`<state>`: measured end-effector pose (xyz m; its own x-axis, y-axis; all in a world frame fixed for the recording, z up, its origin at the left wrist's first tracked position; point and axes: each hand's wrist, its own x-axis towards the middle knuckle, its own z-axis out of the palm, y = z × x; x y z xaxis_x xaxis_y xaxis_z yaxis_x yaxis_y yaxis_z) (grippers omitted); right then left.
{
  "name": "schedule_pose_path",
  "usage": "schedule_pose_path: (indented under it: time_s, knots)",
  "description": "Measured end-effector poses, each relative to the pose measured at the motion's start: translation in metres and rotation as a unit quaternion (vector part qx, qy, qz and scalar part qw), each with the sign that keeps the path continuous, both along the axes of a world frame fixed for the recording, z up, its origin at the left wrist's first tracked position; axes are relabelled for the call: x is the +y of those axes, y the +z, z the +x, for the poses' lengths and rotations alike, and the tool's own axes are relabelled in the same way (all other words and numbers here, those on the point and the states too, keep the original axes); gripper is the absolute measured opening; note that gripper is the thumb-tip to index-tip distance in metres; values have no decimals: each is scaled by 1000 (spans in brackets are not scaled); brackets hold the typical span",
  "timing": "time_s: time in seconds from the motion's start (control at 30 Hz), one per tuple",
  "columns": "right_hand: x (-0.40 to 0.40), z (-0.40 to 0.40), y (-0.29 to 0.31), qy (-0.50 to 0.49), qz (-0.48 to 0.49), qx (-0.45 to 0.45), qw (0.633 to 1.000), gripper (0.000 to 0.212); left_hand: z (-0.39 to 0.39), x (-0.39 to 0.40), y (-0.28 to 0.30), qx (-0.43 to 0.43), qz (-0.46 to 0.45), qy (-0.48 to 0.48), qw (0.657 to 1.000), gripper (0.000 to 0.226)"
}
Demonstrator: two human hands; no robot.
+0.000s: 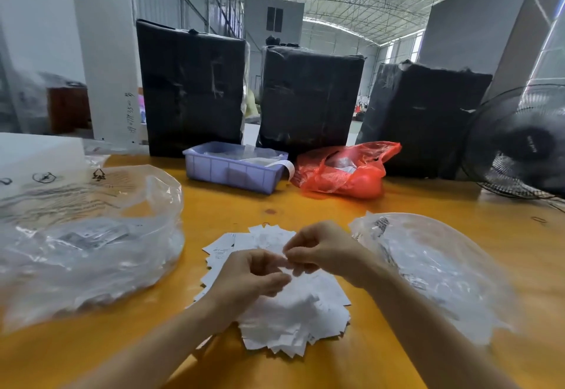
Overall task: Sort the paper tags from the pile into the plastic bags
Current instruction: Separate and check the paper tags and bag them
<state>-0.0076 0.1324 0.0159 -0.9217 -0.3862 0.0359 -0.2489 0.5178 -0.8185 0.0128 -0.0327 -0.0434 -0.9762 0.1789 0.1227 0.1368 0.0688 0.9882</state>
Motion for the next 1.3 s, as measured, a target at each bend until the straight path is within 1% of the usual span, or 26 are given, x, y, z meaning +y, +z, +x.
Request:
schedule_pose_path:
  time_s: [0.07,0.13,0.2,0.27,0.37,0.4,0.5,0.53,0.57,0.63,0.67,0.77,0.87,0.93,1.03,1.17,1.2,1.23,1.3]
  knots:
    - [-1,-4,-4,-55,-26,43,997,12,-2,-2,-1,-2,12,39,999,10]
    - [4,-8,-7,-99,8,107,989,10,-6,-6,-2,-8,49,98,994,1]
    - [10,-13,-12,-102,80,140,982,10,-11,-11,-5,-19,94,155,983,14]
    - [10,-15,-18,-87,140,138,977,11,-15,-14,-8,-33,128,195,972,19]
    - [-1,-15,-30,-79,214,154,961,29,-18,-16,-11,-30,136,226,964,11]
    - [-5,-15,-35,-81,236,162,955,32,-19,-16,-11,-24,132,230,964,9]
    - [-8,-19,-47,-94,316,187,925,29,-18,-17,-12,-10,123,234,964,5]
    - [-5,-21,-48,-98,339,176,919,37,-18,-16,-12,-8,124,231,965,5]
    - [0,-23,-47,-101,349,151,919,50,-18,-16,-13,-7,126,228,966,5]
    - [10,-26,-44,-100,331,91,934,75,-17,-15,-13,-9,128,220,967,6]
    - [13,-27,-42,-97,319,71,940,82,-17,-15,-13,-10,127,218,968,7]
    - [18,-28,-44,-95,302,58,947,85,-16,-15,-14,-10,120,213,970,10]
    - [19,-29,-46,-112,256,66,958,79,-16,-15,-15,-7,113,207,972,11]
    - [21,-31,-47,-126,220,74,964,70,-17,-14,-15,-7,110,204,973,11]
    - [22,-32,-47,-130,214,91,964,48,-17,-14,-16,-8,109,204,973,11]
    - [20,-28,-41,-129,191,139,963,13,-17,-13,-17,-5,117,197,973,11]
    - [21,-26,-39,-125,155,148,969,12,-17,-13,-17,-4,119,195,973,12]
    - [21,-25,-36,-121,90,152,977,13,-17,-13,-17,-4,123,193,973,12]
    - [18,-20,-27,-112,-80,141,980,23,-17,-13,-16,-3,132,187,973,12]
